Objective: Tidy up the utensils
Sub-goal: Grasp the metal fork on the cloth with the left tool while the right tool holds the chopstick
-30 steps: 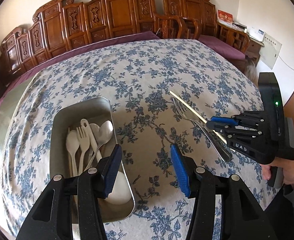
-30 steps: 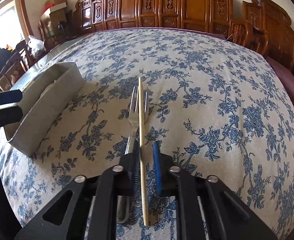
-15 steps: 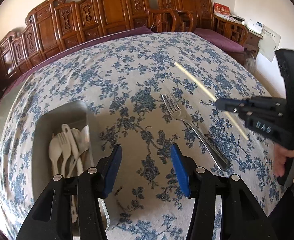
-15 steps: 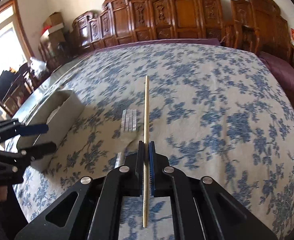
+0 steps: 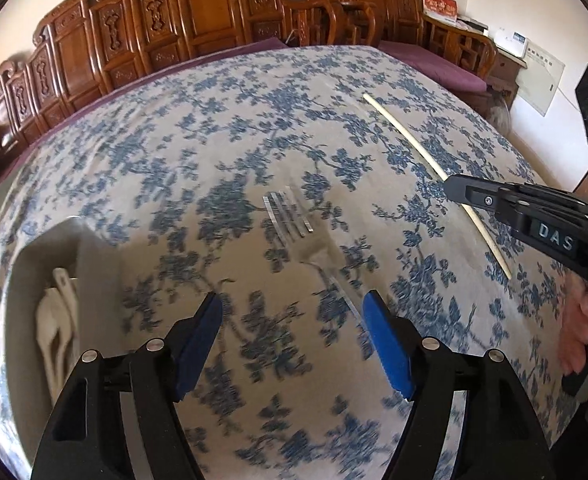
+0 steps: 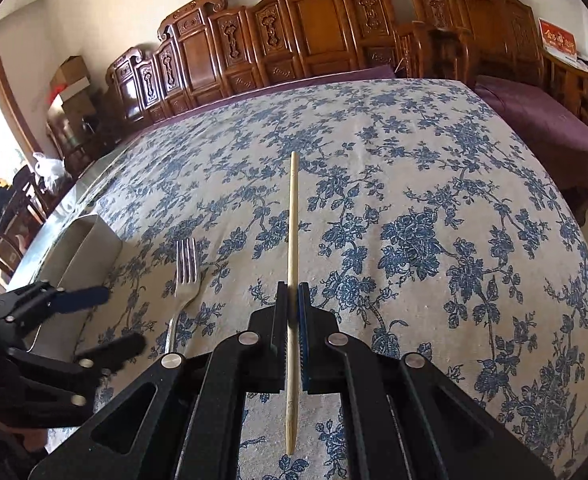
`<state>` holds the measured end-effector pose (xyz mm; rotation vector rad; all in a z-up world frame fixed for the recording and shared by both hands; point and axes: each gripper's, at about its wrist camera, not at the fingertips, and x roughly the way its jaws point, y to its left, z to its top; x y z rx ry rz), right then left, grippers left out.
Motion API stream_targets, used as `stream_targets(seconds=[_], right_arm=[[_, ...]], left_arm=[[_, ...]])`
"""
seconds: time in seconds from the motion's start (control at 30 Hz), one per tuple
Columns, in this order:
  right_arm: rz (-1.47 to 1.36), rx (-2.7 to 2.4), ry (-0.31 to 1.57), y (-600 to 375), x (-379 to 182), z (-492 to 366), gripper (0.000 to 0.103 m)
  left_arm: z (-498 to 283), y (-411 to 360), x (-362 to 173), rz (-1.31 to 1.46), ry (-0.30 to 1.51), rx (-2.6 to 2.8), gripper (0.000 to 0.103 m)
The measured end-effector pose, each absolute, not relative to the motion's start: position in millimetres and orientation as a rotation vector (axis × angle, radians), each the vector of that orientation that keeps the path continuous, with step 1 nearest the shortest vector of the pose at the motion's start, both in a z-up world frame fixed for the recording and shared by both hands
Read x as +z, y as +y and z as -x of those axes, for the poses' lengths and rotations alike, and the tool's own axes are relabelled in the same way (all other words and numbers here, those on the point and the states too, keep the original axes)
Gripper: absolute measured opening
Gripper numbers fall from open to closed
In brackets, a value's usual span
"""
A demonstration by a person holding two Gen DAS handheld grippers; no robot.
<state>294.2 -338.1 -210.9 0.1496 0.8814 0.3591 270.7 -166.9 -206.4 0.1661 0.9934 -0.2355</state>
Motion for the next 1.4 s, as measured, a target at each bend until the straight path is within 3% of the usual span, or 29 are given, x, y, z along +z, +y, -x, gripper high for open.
stream_targets(seconds=[0.27, 0.4, 0.47, 0.53, 0.73, 1.03, 1.4], right_arm=[[-0.183, 0.357, 0.864, -344.0, -204.9, -292.8, 0.006], [-0.209, 0.352, 0.856, -349.4, -202.4, -292.5, 0.006], [-0.213, 0.348, 0.858, -350.6, -202.7, -293.0, 0.006], [-0.214, 0.348, 0.857, -351.2, -202.2, -292.2, 0.006], [-0.212, 0.353, 0.854, -349.6, -200.6, -291.0, 0.006], [-0.201, 0.363, 0.860, -344.4, -200.5, -290.3, 0.006], [-0.128, 0.441, 0.910, -314.4, -208.5, -284.4, 0.006]], left_arm=[[-278.0, -187.5, -215.5, -0.136, 0.999, -0.237, 0.066], [-280.6, -196.2, -219.1, -0.128, 1.008, -0.239, 0.050], [-281.6, -197.9, -220.0, -0.123, 1.009, -0.237, 0.050], [-283.1, -199.0, -222.3, -0.122, 1.019, -0.230, 0.032], [-283.4, -192.3, -228.4, -0.140, 1.043, -0.207, 0.017], [-277.8, -176.5, -227.0, -0.148, 1.045, -0.180, 0.006], [-245.7, -158.8, -218.7, -0.175, 1.039, -0.194, 0.006]])
